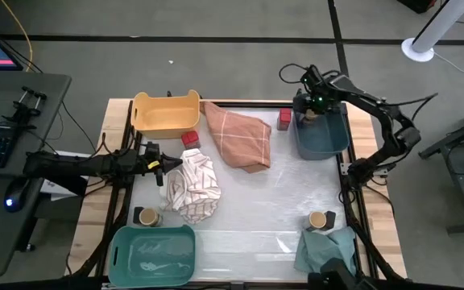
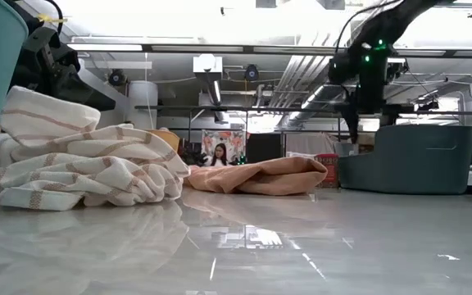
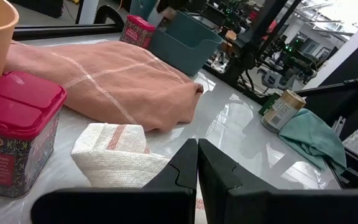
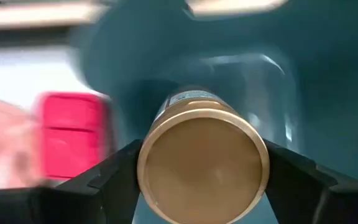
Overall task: Sort spices by type
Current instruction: Put the top gold seasoning bottle into the blue bin
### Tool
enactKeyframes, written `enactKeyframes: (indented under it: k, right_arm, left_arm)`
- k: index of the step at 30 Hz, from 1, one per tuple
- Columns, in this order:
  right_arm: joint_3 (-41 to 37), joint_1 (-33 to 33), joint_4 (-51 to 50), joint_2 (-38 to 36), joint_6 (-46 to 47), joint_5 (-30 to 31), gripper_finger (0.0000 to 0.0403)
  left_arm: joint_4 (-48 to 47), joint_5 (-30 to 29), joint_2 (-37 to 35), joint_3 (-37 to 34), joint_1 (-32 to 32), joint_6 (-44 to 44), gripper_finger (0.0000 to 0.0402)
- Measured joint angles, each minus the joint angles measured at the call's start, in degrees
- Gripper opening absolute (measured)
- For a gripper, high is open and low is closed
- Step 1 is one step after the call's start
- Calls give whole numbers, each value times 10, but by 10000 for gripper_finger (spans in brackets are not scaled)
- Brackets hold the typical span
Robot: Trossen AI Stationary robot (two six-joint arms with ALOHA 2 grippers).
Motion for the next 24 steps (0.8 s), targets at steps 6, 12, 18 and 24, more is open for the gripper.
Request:
enactKeyframes:
  k: [6, 12, 18, 24]
  right_arm:
    - [0, -7, 31, 9, -1, 15, 287]
    - [1, -7, 50, 9, -1, 4, 291]
    - [1, -7, 47, 9, -1, 6, 294]
    - [1, -7, 50, 9, -2, 6, 294]
  left_arm:
    - [0, 0, 0, 0, 0, 0, 0]
    - [0, 0, 0, 0, 0, 0, 0]
    - [0, 0, 0, 0, 0, 0, 0]
    - [0, 0, 0, 0, 0, 0, 0]
